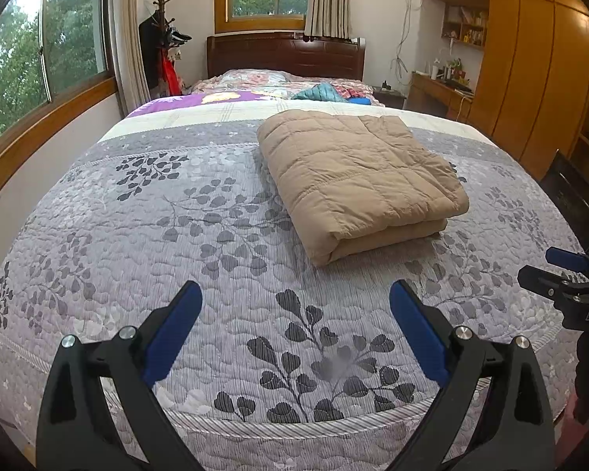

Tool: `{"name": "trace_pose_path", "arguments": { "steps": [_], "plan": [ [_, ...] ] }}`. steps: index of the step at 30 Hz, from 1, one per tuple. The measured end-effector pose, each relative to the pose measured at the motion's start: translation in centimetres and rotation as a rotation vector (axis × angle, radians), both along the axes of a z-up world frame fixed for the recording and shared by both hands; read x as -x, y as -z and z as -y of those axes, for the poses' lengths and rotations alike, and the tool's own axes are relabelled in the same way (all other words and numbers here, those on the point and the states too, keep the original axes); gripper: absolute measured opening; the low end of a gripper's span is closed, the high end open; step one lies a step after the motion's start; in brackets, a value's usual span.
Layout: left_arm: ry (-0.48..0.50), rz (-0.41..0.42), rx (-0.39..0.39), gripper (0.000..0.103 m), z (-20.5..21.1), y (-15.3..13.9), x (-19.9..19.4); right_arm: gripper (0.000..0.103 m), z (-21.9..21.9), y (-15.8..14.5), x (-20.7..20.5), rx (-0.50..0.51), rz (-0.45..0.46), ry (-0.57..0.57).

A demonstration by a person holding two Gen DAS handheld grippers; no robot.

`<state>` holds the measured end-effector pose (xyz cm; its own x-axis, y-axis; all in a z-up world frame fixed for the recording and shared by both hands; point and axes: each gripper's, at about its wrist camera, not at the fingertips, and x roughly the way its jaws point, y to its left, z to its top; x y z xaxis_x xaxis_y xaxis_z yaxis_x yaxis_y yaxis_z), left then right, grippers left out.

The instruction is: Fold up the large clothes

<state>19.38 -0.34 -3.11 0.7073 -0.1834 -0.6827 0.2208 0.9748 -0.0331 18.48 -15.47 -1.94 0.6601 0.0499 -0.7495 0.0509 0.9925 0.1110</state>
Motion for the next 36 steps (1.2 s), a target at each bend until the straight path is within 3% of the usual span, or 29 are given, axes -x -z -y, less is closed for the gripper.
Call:
{"name": "trace_pose_path", "arguments": {
  "steps": [36],
  "plan": [
    [0.02,-0.02,0.009,0.096,0.02,0.11,-0.46,0.099,-0.06,0.09,-0.41,0.003,-0.004,-0.026]
  ]
}}
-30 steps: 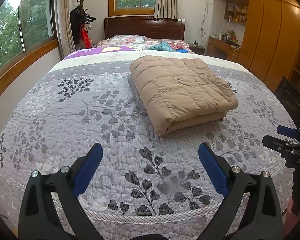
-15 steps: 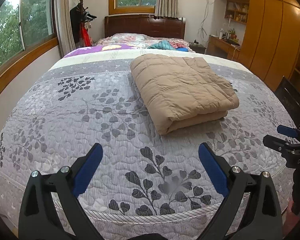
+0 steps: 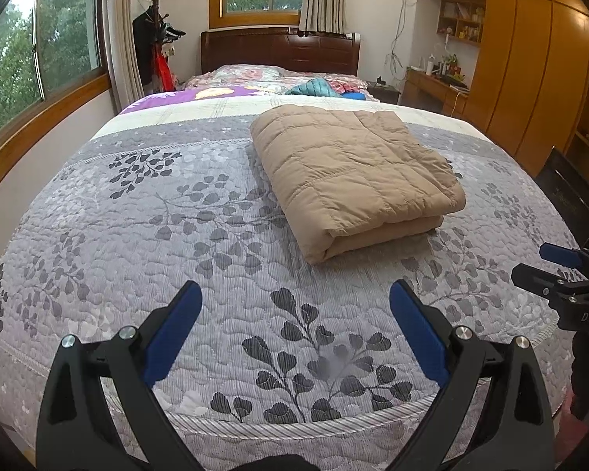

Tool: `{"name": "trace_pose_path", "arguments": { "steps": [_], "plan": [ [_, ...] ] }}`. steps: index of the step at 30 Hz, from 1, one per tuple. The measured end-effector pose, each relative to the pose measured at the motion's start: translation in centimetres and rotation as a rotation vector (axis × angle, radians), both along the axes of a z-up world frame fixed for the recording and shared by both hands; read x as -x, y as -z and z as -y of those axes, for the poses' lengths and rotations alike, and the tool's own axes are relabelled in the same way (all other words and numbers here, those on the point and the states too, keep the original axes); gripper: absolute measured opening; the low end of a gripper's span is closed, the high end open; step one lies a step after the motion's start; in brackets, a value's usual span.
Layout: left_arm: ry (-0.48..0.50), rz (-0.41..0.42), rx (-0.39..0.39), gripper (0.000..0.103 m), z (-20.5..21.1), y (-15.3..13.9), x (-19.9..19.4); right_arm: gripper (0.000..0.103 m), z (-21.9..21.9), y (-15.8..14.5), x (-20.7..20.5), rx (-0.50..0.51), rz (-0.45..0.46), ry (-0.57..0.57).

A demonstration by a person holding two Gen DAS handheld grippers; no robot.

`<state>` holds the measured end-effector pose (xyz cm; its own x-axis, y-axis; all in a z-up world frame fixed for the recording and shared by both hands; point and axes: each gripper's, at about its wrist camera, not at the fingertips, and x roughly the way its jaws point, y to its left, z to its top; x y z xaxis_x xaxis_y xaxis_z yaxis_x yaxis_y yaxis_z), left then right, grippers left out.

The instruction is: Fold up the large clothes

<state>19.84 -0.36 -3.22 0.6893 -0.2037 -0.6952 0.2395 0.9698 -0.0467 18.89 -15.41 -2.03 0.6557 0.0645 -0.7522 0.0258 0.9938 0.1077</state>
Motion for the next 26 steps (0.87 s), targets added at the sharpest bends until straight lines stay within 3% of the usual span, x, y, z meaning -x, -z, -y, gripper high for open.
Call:
{"name": "trace_pose_path", "arguments": {
  "steps": [26],
  "plan": [
    [0.0,0.0,0.002,0.096,-0.19,-0.02,-0.06,0.099,-0.13,0.3,-0.35,-0.008,-0.003,-0.002]
  ]
}}
